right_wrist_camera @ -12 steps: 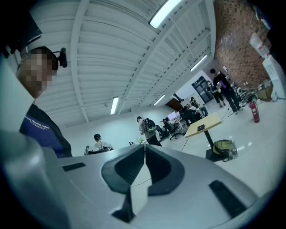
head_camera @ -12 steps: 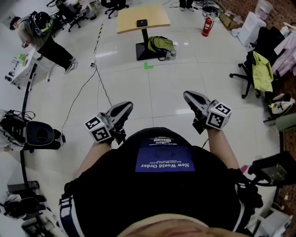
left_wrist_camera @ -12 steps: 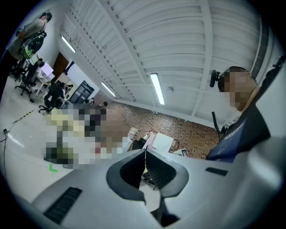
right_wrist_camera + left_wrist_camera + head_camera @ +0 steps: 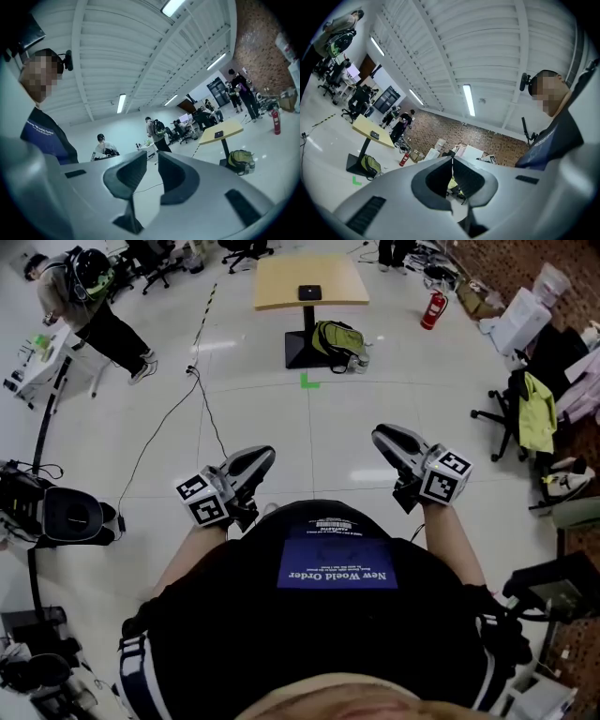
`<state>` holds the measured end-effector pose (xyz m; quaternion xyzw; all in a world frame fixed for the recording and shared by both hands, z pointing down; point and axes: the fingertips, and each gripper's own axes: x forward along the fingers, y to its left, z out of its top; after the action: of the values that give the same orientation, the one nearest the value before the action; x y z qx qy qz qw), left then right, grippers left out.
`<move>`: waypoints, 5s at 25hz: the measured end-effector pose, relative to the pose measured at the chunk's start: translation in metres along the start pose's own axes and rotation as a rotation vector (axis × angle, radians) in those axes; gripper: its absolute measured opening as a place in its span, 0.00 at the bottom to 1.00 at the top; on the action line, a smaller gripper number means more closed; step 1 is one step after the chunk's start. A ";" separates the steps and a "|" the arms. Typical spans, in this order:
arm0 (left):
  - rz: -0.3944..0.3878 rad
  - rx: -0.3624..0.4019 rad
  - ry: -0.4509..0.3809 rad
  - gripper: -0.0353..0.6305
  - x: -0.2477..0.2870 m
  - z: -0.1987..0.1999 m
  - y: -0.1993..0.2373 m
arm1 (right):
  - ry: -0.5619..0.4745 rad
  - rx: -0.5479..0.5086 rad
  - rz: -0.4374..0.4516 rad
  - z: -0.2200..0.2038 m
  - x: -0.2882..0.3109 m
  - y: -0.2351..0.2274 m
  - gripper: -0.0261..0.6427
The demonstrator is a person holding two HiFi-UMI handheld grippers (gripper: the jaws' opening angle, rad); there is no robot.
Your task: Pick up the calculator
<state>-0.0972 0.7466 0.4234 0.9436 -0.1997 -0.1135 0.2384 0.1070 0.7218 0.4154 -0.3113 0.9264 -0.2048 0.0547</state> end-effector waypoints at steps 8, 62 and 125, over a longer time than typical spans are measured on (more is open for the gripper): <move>-0.001 0.043 0.002 0.06 -0.068 0.099 0.137 | -0.057 -0.045 -0.020 0.039 0.168 -0.003 0.12; -0.103 0.031 0.025 0.06 0.246 0.350 0.637 | -0.018 0.021 -0.037 0.238 0.530 -0.468 0.12; -0.065 -0.208 0.310 0.06 0.356 0.338 1.005 | 0.964 0.366 -0.867 0.001 0.716 -0.887 0.89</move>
<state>-0.2079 -0.3547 0.5877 0.9260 -0.1172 0.0054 0.3587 0.0262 -0.3478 0.8003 -0.5147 0.5888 -0.4779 -0.4002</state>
